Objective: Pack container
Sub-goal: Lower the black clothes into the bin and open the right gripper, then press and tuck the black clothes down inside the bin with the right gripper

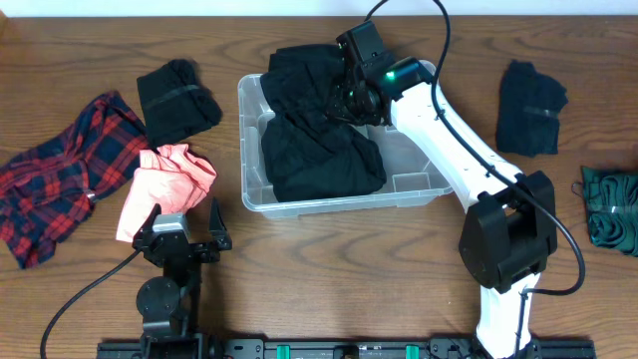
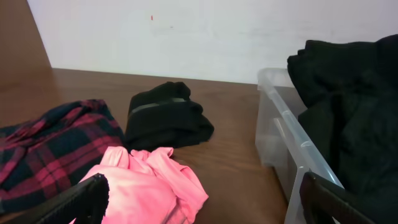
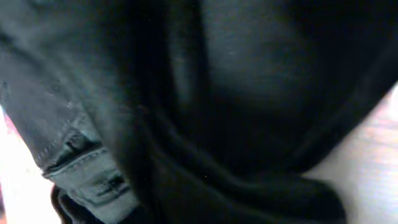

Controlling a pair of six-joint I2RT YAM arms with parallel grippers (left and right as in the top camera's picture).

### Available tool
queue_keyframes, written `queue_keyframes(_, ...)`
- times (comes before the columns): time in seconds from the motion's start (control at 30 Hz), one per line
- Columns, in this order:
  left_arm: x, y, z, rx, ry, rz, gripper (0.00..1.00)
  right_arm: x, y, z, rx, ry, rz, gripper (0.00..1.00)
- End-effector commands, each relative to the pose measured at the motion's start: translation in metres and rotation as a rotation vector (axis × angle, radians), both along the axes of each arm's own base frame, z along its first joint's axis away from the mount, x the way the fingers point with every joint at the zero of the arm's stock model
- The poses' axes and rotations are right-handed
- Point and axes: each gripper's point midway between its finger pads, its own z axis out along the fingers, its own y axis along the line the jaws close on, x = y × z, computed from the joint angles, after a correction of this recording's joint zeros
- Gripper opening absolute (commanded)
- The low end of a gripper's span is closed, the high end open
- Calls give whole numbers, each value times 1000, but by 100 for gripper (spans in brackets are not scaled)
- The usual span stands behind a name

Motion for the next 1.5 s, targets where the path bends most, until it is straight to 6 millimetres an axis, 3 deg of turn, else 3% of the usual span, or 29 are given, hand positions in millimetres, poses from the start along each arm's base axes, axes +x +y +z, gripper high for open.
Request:
queue_keyframes(0.0, -1, 1, -16, 7, 48, 5, 98, -10, 7, -2, -45, -43, 167, 48)
queue_keyframes(0.2, -1, 1, -16, 7, 48, 5, 98, -4, -12, -7, -225, -138, 318, 67)
queue_keyframes(0.4, -1, 1, -16, 7, 48, 5, 98, 21, -37, 2, -420, -259, 322, 68)
queue_keyframes(0.67, -1, 1, -16, 7, 48, 5, 98, 46, -37, 39, -467, -391, 299, 67)
queue_keyframes(0.83, -1, 1, -16, 7, 48, 5, 98, 47, -21, 63, -447, -449, 336, 45)
queue_keyframes(0.87, -1, 1, -16, 7, 48, 5, 98, 46, -16, 67, -455, -466, 359, 38)
queue_keyframes(0.97, -1, 1, -16, 7, 48, 5, 98, 40, -1, 71, -454, -491, 396, 4)
queue_keyframes(1.0, -1, 1, -16, 7, 48, 5, 98, 38, 3, 71, -452, -492, 404, 1)
queue_keyframes(1.23, -1, 1, -16, 7, 48, 5, 98, 34, 9, 51, -443, -447, 396, 1)
queue_keyframes(1.33, -1, 1, -16, 7, 48, 5, 98, 35, 11, 29, -455, -406, 413, 1)
queue_keyframes(1.47, -1, 1, -16, 7, 48, 5, 98, 36, 17, -15, -455, -338, 447, 1)
